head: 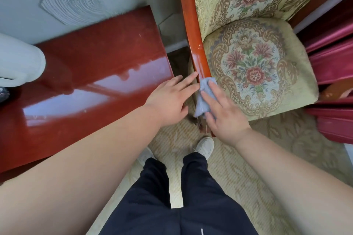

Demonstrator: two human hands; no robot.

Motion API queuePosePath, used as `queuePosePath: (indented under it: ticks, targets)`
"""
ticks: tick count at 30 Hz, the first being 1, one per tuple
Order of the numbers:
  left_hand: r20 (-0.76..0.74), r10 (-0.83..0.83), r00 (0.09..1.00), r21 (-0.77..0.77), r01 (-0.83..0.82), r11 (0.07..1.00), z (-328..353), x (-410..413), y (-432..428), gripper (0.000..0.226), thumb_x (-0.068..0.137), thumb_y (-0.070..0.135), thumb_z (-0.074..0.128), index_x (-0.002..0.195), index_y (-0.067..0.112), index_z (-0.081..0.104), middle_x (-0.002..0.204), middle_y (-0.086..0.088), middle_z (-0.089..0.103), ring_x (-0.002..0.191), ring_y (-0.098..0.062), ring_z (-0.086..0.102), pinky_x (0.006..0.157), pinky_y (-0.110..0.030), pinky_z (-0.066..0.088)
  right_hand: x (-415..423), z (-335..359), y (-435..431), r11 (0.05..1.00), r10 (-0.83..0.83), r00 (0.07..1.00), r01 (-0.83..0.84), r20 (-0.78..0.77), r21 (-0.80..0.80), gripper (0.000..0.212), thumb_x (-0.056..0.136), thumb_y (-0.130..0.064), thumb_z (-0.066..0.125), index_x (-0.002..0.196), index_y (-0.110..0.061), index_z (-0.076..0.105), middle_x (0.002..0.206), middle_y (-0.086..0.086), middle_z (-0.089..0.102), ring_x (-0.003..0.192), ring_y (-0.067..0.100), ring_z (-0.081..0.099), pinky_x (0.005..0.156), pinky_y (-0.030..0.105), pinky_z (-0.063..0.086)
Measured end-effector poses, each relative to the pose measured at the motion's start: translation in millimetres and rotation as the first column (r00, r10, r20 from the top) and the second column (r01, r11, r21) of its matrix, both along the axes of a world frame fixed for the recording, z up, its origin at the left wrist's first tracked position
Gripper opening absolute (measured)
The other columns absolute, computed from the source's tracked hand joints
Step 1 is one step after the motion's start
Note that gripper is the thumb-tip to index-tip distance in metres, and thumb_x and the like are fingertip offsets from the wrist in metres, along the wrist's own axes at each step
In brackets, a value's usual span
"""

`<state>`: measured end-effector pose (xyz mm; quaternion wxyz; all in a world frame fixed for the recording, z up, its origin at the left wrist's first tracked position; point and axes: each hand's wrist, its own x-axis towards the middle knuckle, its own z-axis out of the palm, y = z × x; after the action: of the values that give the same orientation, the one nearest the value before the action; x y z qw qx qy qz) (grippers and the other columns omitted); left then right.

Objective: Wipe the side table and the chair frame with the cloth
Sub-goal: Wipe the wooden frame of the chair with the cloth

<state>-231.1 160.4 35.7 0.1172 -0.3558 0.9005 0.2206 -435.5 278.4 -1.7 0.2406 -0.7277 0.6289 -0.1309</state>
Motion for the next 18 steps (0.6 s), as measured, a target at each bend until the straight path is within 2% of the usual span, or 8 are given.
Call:
queuePosePath:
  ticks: [3, 7, 10, 12, 13, 15, 16, 18]
  targets:
    - [-0.017, 0.06, 0.998, 0.004, -0.06, 0.998, 0, -5, -3, 0.074, 0.095, 0.038, 0.058, 0.161, 0.03, 0.027, 0.174, 0.01, 0.003, 0.155, -0.03, 0.023, 0.119, -0.049, 0.035, 9, -2, -4, 0.998, -0.062, 0.998, 0.062, -0.004, -0.024, 0.06, 0.101, -0.022, 0.048, 0.159, -0.016, 0.031, 0.171, 0.009, 0.013, 0.153, 0.038, 0.027, 0.114, 0.051, 0.043]
    - [-0.02, 0.05, 0.999, 0.026, -0.049, 0.998, 0, -7, -1, 0.08, 0.097, 0.038, 0.057, 0.164, 0.031, 0.017, 0.174, 0.012, 0.002, 0.156, -0.029, 0.021, 0.121, -0.047, 0.033, 20, -14, 58, 0.998, -0.066, 0.994, 0.065, -0.089, -0.01, 0.068, 0.098, -0.006, 0.054, 0.16, -0.007, 0.024, 0.169, 0.024, 0.008, 0.152, 0.048, 0.023, 0.113, 0.056, 0.043]
    - [0.027, 0.035, 0.999, 0.033, -0.036, 0.999, 2, -5, 2, 0.083, 0.1, 0.04, 0.054, 0.166, 0.033, 0.005, 0.174, 0.013, -0.003, 0.157, -0.027, 0.017, 0.123, -0.044, 0.029, 17, -15, 85, 0.993, -0.049, 0.996, 0.056, -0.068, 0.1, 0.092, 0.081, 0.006, 0.064, 0.16, -0.013, 0.022, 0.172, 0.013, 0.0, 0.149, 0.05, 0.027, 0.09, 0.05, 0.06]
    - [0.043, 0.037, 0.998, 0.02, -0.038, 0.999, 5, -3, 0, 0.081, 0.101, 0.04, 0.051, 0.166, 0.034, 0.003, 0.173, 0.014, -0.004, 0.158, -0.027, 0.016, 0.122, -0.043, 0.029, 10, -15, 77, 0.994, -0.031, 0.998, 0.036, -0.054, 0.102, 0.103, 0.077, 0.008, 0.069, 0.161, -0.02, 0.017, 0.172, 0.003, -0.012, 0.149, 0.048, 0.028, 0.083, 0.05, 0.061]
    - [0.043, 0.042, 0.998, 0.012, -0.043, 0.999, 7, -3, -2, 0.079, 0.102, 0.039, 0.05, 0.166, 0.035, 0.004, 0.173, 0.014, -0.004, 0.157, -0.027, 0.016, 0.121, -0.043, 0.029, 6, -15, 71, 0.996, 0.008, 0.999, -0.004, -0.046, 0.091, 0.103, 0.079, 0.003, 0.07, 0.161, -0.022, 0.014, 0.171, 0.001, -0.016, 0.148, 0.049, 0.03, 0.087, 0.053, 0.06]
    - [0.033, 0.056, 0.998, -0.001, -0.056, 0.998, 8, -3, -5, 0.075, 0.103, 0.038, 0.048, 0.166, 0.036, 0.007, 0.173, 0.014, -0.003, 0.157, -0.026, 0.017, 0.12, -0.044, 0.031, -1, -12, 59, 0.99, 0.113, 0.993, -0.11, -0.027, 0.083, 0.092, 0.092, -0.019, 0.065, 0.161, -0.025, 0.006, 0.17, 0.0, -0.023, 0.147, 0.051, 0.031, 0.099, 0.06, 0.053]
    - [0.027, 0.066, 0.997, -0.004, -0.066, 0.998, 7, -3, -6, 0.074, 0.103, 0.037, 0.047, 0.165, 0.036, 0.007, 0.173, 0.014, -0.003, 0.157, -0.026, 0.017, 0.12, -0.044, 0.031, -3, -7, 50, 0.985, 0.142, 0.99, -0.139, -0.023, 0.102, 0.087, 0.096, -0.03, 0.058, 0.162, -0.027, 0.001, 0.169, 0.0, -0.025, 0.149, 0.049, 0.029, 0.104, 0.06, 0.049]
    - [0.018, 0.093, 0.996, 0.003, -0.093, 0.996, 4, -1, -8, 0.073, 0.103, 0.037, 0.047, 0.165, 0.036, 0.008, 0.173, 0.015, -0.003, 0.157, -0.026, 0.018, 0.12, -0.046, 0.033, -3, 3, 21, 0.981, 0.125, 0.991, -0.117, -0.041, 0.153, 0.082, 0.101, -0.039, 0.047, 0.163, -0.025, -0.003, 0.17, 0.003, -0.021, 0.153, 0.044, 0.025, 0.108, 0.055, 0.048]
